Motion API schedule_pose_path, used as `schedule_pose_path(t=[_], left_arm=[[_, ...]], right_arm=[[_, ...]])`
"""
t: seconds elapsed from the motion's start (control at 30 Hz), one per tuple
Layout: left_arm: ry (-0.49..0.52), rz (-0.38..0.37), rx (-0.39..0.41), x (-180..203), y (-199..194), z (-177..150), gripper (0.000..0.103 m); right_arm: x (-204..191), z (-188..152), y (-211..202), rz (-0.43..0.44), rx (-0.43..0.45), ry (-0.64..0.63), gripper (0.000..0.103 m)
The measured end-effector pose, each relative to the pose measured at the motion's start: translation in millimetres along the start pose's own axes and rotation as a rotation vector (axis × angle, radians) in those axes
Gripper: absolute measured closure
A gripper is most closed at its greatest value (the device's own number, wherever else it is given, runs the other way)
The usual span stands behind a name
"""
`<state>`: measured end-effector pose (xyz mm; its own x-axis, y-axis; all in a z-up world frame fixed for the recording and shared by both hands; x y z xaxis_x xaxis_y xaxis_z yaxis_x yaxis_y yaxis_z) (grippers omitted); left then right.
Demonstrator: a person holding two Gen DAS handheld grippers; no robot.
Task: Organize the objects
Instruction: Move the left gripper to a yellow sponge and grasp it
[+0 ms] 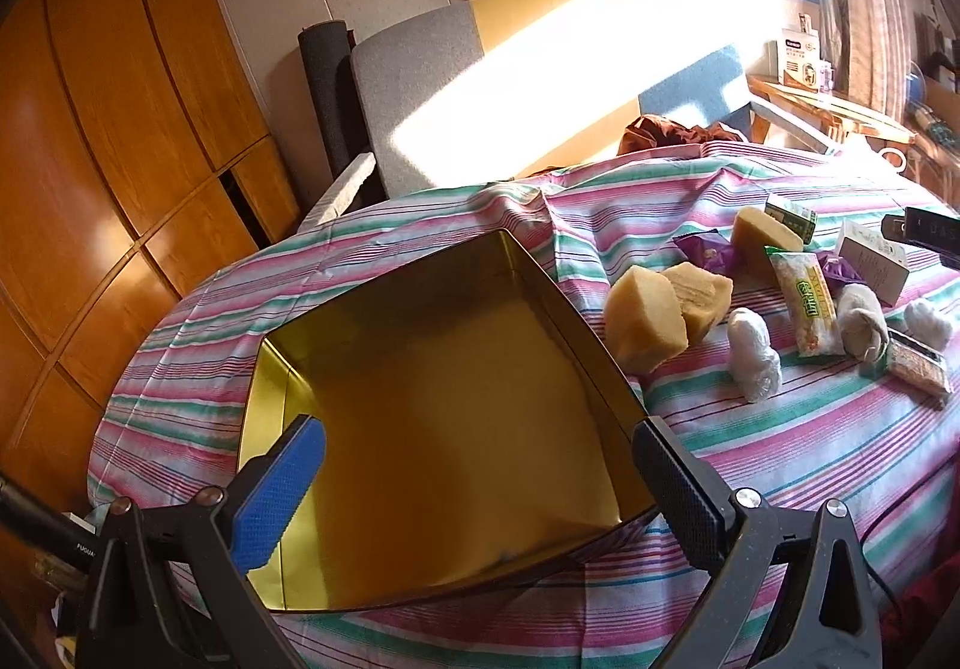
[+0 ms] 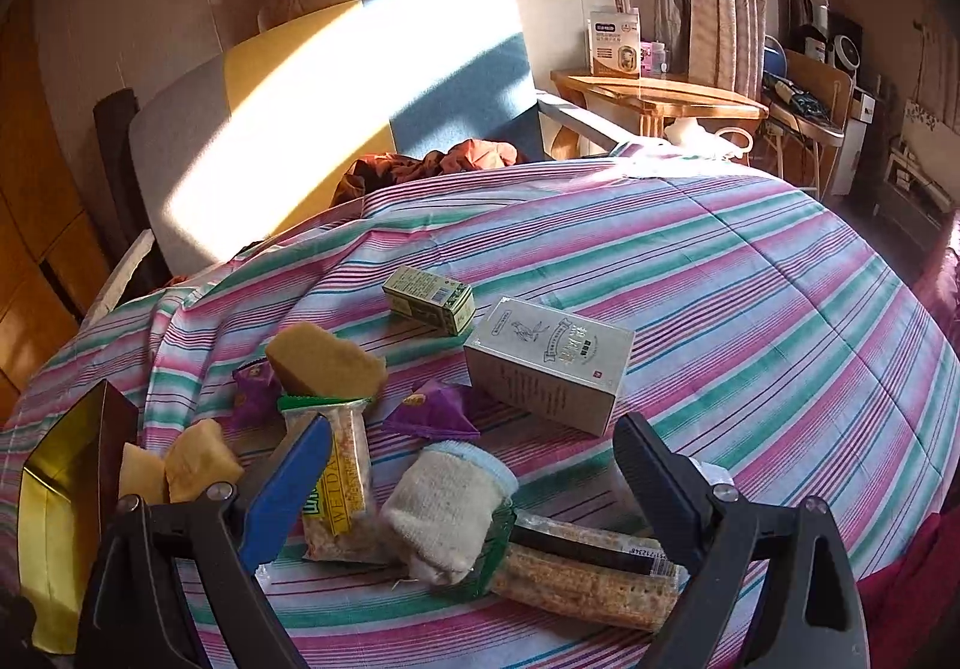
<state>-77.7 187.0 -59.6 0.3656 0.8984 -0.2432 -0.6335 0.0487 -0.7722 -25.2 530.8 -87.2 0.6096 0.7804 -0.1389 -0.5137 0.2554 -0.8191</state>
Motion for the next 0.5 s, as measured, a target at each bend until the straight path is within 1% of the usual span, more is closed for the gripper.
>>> schedule_pose_path(t=[0.17,0.23,0.37,0.4,0.5], left_arm=[[0.025,-0.027,-0.015,16,7,2,0.000],[0.022,-0.079,-0.032,23,12,3,0.000],[-0.013,-0.207,-0.059,35,22,5,0.000],[-0.018,-0.224,-0.064,37,24,7,0.000],[0.018,-0.227,-0.058,47,27,20,0.000]], right_arm=[[1,-1,2,0.037,-0.018,0.027,0.007],[1,-3,4,0.058,-0.030,0.040,0.007],[3,-4,7,0.081,-0.044,0.068,0.007],[4,-3,6,0.084,-0.042,0.072,0.007],[2,-4,7,0.100,-0.048,0.074,0.007]])
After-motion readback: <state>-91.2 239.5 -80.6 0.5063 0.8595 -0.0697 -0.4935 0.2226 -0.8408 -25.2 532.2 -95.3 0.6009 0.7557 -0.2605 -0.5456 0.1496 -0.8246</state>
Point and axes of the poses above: each gripper's, at about its wrist camera, not at the fingertips, and y roughly the way its jaws point, x to its right, z to its top, the point moved 10 cm from there along y, roughly the way its jaws point, and after that the axes turned 10 degrees about -x, right-handed, at the moved point
